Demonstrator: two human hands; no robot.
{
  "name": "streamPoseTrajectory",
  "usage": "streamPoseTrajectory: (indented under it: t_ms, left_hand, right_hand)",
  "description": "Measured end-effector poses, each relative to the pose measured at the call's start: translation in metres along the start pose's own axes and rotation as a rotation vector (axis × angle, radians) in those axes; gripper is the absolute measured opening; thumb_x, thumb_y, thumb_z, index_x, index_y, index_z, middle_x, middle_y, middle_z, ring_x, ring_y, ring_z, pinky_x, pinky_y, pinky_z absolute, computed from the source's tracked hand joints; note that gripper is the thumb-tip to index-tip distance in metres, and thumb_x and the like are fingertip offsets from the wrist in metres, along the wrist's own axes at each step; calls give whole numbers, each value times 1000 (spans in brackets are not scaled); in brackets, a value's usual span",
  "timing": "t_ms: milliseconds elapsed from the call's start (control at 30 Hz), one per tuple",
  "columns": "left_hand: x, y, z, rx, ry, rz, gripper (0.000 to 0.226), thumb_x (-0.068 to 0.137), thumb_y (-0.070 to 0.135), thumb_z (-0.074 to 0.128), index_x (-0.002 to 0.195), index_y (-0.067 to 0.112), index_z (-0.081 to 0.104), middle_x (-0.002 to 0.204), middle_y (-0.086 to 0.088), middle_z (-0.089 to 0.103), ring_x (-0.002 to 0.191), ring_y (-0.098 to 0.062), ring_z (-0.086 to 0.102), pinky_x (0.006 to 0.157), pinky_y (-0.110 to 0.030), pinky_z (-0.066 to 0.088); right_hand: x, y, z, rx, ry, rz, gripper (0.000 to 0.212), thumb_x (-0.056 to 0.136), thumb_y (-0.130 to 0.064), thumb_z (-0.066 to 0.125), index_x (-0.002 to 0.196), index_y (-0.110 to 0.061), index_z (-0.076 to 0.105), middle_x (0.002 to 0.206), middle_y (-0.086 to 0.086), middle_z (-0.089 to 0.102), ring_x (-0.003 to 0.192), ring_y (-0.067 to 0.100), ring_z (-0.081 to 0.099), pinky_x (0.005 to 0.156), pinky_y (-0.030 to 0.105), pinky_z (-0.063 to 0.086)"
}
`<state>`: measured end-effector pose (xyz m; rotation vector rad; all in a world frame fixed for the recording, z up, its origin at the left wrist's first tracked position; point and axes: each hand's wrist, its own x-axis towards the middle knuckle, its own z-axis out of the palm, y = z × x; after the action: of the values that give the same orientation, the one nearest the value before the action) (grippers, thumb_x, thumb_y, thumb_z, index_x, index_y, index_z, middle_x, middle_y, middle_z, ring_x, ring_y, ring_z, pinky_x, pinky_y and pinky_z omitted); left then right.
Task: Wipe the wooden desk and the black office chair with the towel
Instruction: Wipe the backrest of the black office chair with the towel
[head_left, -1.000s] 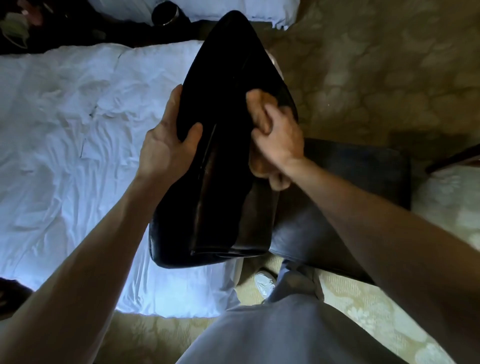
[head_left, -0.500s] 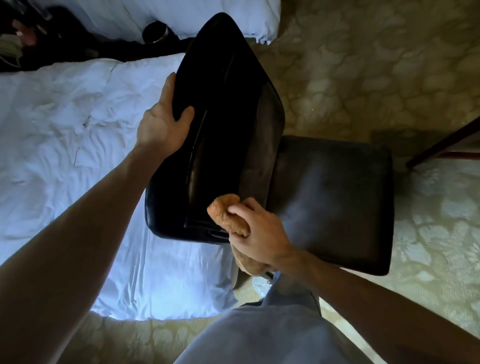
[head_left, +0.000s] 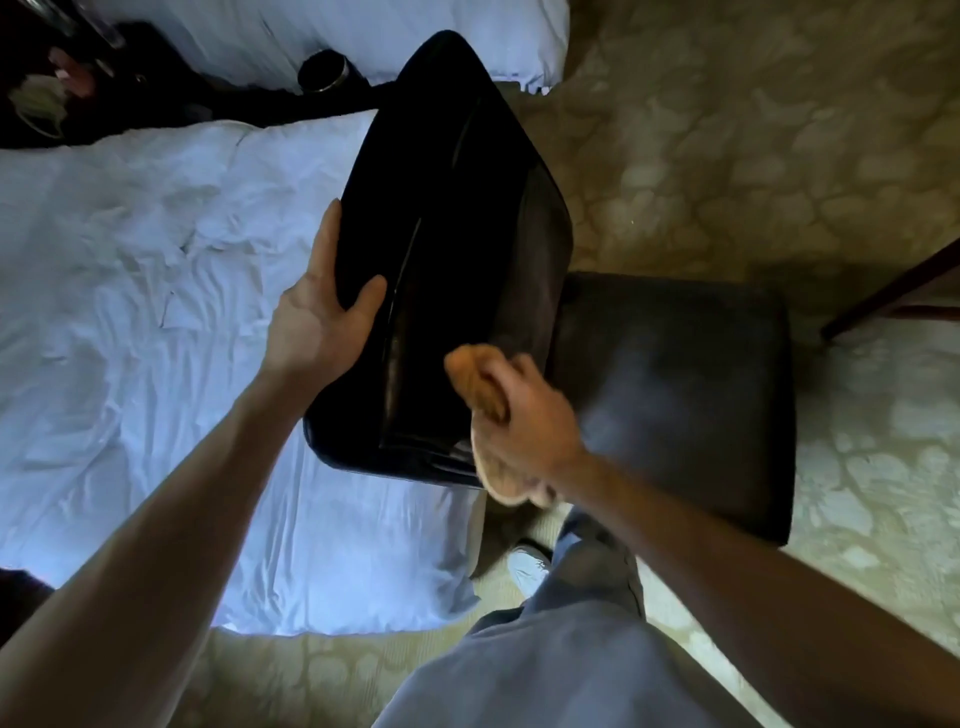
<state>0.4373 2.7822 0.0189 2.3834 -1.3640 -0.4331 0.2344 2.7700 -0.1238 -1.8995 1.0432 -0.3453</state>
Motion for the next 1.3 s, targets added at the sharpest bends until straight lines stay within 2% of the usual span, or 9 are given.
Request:
streamPoseTrajectory:
  t_ms: [200, 400, 533, 633, 833, 967, 1067, 1200, 1300]
  left_hand:
    - [19, 1, 3, 21, 10, -7, 77, 102, 40, 56, 164, 38, 10, 148, -13, 56, 132, -39, 54, 109, -44, 42]
    - [43, 8, 4, 184, 22, 23, 75, 103, 45, 51, 164, 37, 7, 134, -26, 62, 120, -51, 57, 101, -54, 45]
    - [59, 5, 3, 214, 37, 67, 75, 102, 48, 50, 164, 37, 10, 131, -29, 63, 120, -52, 57, 102, -55, 44]
    - [69, 4, 3, 180, 34, 81, 74, 100, 52, 51, 162, 42, 11, 136, -25, 61, 124, -50, 56, 107, -55, 43]
    - [82, 9, 1, 141, 16, 90, 74, 98, 54, 55, 159, 47, 14, 143, -18, 59, 130, -45, 54, 111, -55, 42]
    - [97, 27, 3, 156, 101, 112, 61, 98, 46, 59, 152, 35, 34, 124, -14, 69, 116, -43, 62, 95, -50, 49]
    - [124, 52, 11, 113, 186, 93, 44, 101, 43, 54, 139, 21, 49, 111, -10, 72, 107, -38, 65, 83, -40, 43]
    - [158, 84, 35, 205, 162, 80, 61, 101, 47, 54, 148, 12, 41, 128, -23, 62, 117, -45, 58, 93, -53, 45]
    - [165, 89, 57, 432, 283, 123, 69, 99, 46, 53, 152, 6, 36, 127, -26, 59, 112, -46, 56, 92, -56, 43]
  right_hand:
    - [-49, 12, -4, -35, -147, -144, 45, 79, -47, 60, 124, -43, 58, 114, -16, 54, 90, 15, 65, 82, 36, 55]
    - [-17, 3, -2, -18, 206, 76, 55, 88, -31, 67, 141, -32, 51, 129, 0, 48, 94, 26, 64, 73, 30, 46]
    - [-40, -22, 53, -47, 17, -90, 29, 82, -26, 66, 111, -26, 61, 115, 6, 49, 81, 36, 62, 67, 36, 51]
    - [-54, -23, 67, -47, -216, -211, 30, 82, -31, 66, 112, -33, 66, 114, -3, 57, 93, 26, 66, 84, 42, 57]
    - [3, -14, 5, 203, 277, 89, 54, 76, -41, 61, 129, -38, 64, 120, -4, 61, 100, 24, 67, 85, 38, 56]
    - [66, 1, -84, 221, 554, 133, 58, 79, -41, 64, 136, -30, 63, 127, 5, 60, 111, 28, 63, 94, 39, 52]
    - [115, 12, -141, 142, 635, 201, 58, 87, -32, 72, 143, -29, 56, 136, 9, 54, 119, 30, 58, 96, 36, 46]
    - [168, 27, -192, 69, 638, 269, 62, 92, -34, 71, 149, -36, 47, 142, 7, 47, 122, 27, 56, 95, 34, 44]
    - [201, 40, -212, 10, 623, 278, 64, 93, -33, 70, 151, -36, 44, 145, 8, 44, 126, 28, 54, 100, 34, 43]
